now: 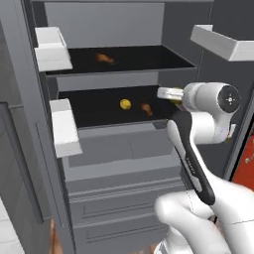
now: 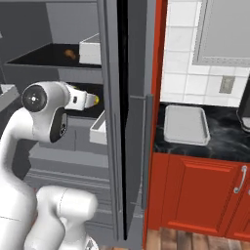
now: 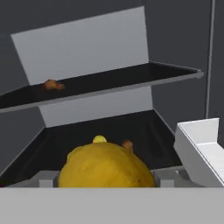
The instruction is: Place one lemon and one chicken drumstick in each tupperware on the nearby counter, to pack two identical lunches.
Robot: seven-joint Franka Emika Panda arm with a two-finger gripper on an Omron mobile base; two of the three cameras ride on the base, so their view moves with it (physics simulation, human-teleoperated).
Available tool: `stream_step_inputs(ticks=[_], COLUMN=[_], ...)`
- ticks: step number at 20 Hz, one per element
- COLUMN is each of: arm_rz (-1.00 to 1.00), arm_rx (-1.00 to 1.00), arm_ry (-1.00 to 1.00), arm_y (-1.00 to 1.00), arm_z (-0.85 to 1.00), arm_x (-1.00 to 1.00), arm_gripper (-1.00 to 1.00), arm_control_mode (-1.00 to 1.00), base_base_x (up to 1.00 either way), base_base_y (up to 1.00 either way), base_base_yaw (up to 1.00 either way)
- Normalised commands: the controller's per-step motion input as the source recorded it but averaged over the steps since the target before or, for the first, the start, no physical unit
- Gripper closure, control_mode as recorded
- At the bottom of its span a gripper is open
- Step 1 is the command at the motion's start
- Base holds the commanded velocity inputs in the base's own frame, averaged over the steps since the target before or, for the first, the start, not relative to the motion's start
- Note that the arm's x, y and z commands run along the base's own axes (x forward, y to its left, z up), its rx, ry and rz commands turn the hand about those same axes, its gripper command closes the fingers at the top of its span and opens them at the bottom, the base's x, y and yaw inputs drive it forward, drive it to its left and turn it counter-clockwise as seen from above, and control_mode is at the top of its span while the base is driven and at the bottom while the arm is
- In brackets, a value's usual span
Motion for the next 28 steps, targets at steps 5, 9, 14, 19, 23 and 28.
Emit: stream_step_inputs(ticks=[5, 9, 14, 19, 23, 28], arm_rz=[0.0, 0.0, 0.0, 0.0, 0.0, 0.0], arm_rx=[0.0, 0.0, 0.0, 0.0, 0.0, 0.0], arm_ry=[0.0, 0.0, 0.0, 0.0, 0.0, 0.0], arm_y=[0.0, 0.0, 0.0, 0.0, 0.0, 0.0], arm_z=[0.0, 0.0, 0.0, 0.0, 0.0, 0.0], arm_x=[0.0, 0.0, 0.0, 0.0, 0.0, 0.0], arm_gripper=[1.0, 1.0, 1.0, 1.0, 1.0, 1.0], arm_control_mode=[1.0, 1.0, 1.0, 1.0, 1.0, 1.0], base_base_x=[-0.99, -0.98, -0.37, -0.07, 0.0, 0.09], base_base_y=[0.0, -0.05, -0.65, -1.0, -1.0, -0.89], base_base_yaw=[-0.1, -0.1, -0.12, -0.09, -0.07, -0.08])
